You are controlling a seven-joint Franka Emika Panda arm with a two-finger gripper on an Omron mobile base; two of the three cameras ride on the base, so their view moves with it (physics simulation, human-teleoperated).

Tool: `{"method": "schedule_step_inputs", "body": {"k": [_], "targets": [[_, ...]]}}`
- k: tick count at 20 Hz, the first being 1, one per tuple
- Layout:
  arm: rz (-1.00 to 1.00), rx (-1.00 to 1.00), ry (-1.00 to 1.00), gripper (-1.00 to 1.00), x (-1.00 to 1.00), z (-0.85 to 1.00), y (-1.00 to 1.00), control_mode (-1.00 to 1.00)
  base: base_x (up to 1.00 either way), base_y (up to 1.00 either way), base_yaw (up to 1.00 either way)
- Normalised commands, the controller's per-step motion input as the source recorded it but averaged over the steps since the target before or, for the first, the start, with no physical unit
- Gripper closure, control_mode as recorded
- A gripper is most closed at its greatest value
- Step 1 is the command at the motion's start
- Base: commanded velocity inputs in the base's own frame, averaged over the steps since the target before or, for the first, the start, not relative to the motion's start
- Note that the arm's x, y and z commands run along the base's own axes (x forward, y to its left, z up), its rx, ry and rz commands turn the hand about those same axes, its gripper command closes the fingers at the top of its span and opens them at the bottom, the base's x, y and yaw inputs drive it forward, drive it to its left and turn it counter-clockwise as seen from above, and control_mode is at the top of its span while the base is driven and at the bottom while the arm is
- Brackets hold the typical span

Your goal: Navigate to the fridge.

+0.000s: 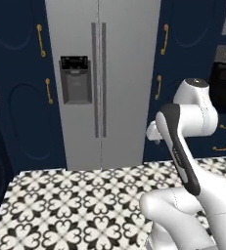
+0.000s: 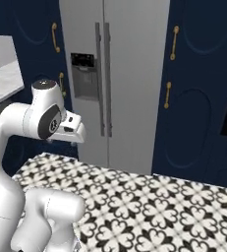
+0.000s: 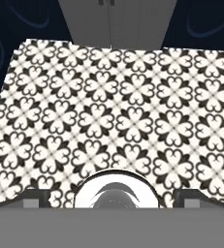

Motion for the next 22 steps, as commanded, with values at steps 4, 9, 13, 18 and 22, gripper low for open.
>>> {"method": "schedule_step_inputs", "body": {"k": [4,9,13,18,22], "targets": [[0.00,0.00,0.00,-1.00,0.00,0.00,0.00,1.00,1.00,0.23,0.00],[0.00,0.00,0.00,-1.00,0.00,0.00,0.00,1.00,1.00,0.27,0.00],[0.00,0.00,0.00,-1.00,0.00,0.00,0.00,1.00,1.00,0.38,0.00],[0.00,0.00,0.00,-1.00,0.00,0.00,0.00,1.00,0.86,0.34,0.00],[0.00,0.00,0.00,-1.00,0.00,0.00,0.00,1.00,0.55,0.05,-0.05]]}}
